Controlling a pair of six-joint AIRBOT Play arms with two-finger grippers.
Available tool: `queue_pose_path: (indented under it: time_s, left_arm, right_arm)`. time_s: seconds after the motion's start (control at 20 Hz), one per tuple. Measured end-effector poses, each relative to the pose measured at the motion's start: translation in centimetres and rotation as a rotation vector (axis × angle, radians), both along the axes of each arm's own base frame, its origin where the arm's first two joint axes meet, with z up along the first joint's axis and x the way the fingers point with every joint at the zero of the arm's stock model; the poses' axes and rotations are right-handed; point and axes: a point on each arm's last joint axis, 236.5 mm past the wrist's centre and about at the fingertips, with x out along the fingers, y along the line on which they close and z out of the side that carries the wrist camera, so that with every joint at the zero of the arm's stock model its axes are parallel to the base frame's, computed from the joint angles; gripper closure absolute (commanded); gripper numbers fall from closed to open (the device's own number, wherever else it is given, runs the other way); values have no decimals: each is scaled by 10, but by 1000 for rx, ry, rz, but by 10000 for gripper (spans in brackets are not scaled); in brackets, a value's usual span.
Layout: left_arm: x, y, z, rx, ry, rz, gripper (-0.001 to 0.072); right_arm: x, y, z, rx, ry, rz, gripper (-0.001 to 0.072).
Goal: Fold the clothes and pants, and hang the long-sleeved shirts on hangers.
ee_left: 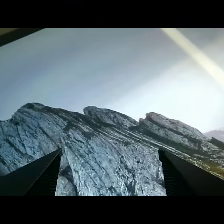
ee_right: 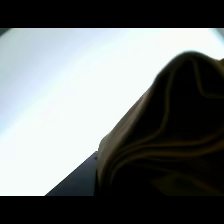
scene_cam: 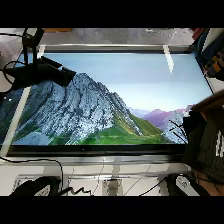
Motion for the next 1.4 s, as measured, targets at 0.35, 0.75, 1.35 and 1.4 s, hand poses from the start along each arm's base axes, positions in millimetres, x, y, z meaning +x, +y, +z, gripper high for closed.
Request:
queue_pose_path:
  time_s: [0.35,0.75,1.35,1.4]
  left_arm:
    - [-1,1,2,3,-5,2,10]
    - [-1,2,2,3,-5,2,10]
    - [-1,2,2,3,-5,2,10]
    - [-1,2,2,4,-5,2,10]
  right_arm:
    - [-150,-58,-6,-86,285,-487,704]
    - [-182,-81,10,-209,343,-587,137]
    - [-94,-61,-17,-76,219,-322,703]
    - [-74,-46,-21,-60,209,-233,703]
